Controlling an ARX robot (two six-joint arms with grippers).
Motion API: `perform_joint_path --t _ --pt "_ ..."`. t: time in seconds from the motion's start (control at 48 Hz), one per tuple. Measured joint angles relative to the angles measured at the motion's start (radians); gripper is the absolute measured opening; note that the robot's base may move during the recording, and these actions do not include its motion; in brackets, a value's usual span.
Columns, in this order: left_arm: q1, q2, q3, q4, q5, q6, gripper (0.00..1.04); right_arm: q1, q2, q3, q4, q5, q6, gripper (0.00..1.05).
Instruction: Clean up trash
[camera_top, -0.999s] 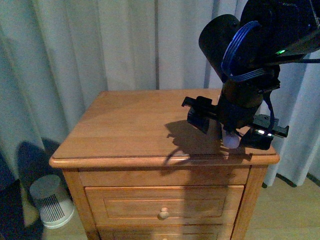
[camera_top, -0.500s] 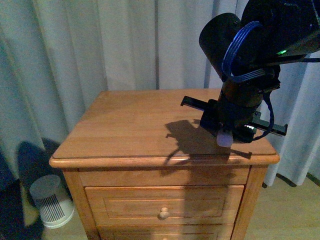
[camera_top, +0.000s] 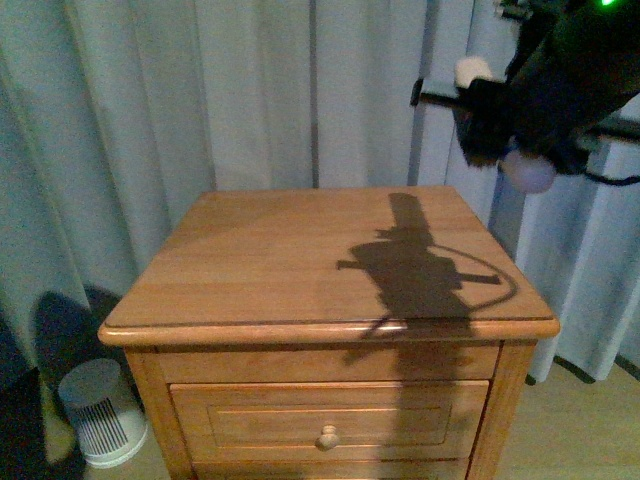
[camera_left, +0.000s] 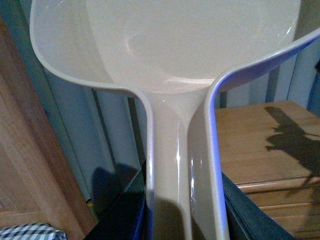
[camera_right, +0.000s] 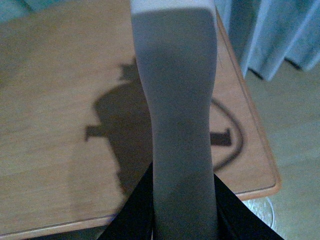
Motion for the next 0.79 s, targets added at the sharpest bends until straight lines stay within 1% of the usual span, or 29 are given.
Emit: perform_joint_path --t 0.104,0.25,0.333,0.583,0.708,0.791 --pt "0.000 0.000 0.000 0.000 0.000 0.000 0.27 -0.001 -0.184 -0.128 0.106 -0.018 -0.152 0.20" --pt "0.000 0.000 0.000 0.000 0.000 0.000 0.27 -0.002 -0.380 -0.273 0.175 -0.029 -0.248 0.20" --pt "0.000 0.000 0.000 0.000 0.000 0.000 0.27 -0.007 -0.492 -0.354 0.199 -0.021 -0.277 0.20" --pt "0.000 0.000 0.000 0.000 0.000 0.000 0.27 -0.014 -0.828 -0.570 0.235 0.073 -0.351 0.19" --pt "0.000 0.000 0.000 0.000 0.000 0.000 0.27 0.009 -0.980 -0.655 0.229 0.113 -0.380 0.19" --pt "0.000 0.000 0.000 0.000 0.000 0.000 0.27 0.029 -1.083 -0.715 0.192 0.135 -0.381 0.19"
